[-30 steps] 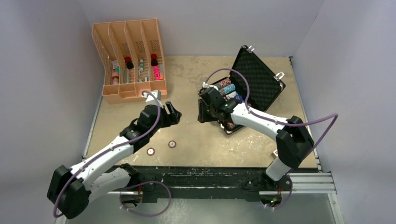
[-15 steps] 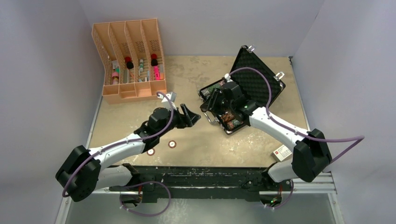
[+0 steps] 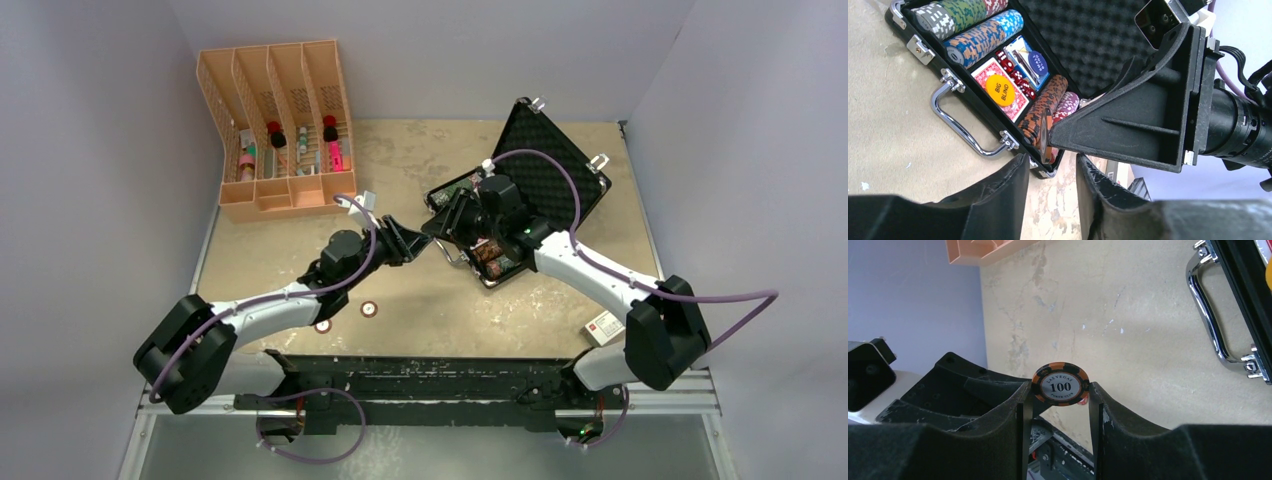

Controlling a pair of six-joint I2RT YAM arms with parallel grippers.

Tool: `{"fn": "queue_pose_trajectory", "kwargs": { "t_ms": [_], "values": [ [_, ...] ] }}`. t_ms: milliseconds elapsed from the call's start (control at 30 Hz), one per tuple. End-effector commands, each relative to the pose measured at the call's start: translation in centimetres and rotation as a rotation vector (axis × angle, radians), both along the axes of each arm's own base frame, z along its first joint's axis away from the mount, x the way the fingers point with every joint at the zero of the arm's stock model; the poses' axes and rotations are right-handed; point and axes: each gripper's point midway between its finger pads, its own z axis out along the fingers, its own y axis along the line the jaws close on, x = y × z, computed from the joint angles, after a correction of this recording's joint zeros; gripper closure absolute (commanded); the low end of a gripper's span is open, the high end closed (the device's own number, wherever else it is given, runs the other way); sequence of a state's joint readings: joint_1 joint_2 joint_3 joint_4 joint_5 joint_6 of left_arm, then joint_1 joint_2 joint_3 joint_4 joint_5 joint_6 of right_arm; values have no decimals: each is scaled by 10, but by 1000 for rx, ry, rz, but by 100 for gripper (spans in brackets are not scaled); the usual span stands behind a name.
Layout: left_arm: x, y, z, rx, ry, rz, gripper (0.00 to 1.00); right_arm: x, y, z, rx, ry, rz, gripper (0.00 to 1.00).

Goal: Pack up texas hold em set

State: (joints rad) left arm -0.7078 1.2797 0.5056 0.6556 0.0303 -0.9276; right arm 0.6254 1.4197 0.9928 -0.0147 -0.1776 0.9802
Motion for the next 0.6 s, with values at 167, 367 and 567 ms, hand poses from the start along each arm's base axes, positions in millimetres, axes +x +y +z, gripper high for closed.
{"fn": "queue_pose_trajectory", "kwargs": {
  "t_ms": [167, 367, 567],
  "values": [
    [12, -2, 33, -60, -116, 40, 81, -4, 7, 26, 91, -34, 32, 70],
    [20, -2, 33, 2, -158, 54, 100, -3, 10, 27, 80, -49, 65, 69],
    [21, 2, 36, 91, -186, 48, 100, 9, 2, 43, 20, -153, 110, 40]
  ]
}}
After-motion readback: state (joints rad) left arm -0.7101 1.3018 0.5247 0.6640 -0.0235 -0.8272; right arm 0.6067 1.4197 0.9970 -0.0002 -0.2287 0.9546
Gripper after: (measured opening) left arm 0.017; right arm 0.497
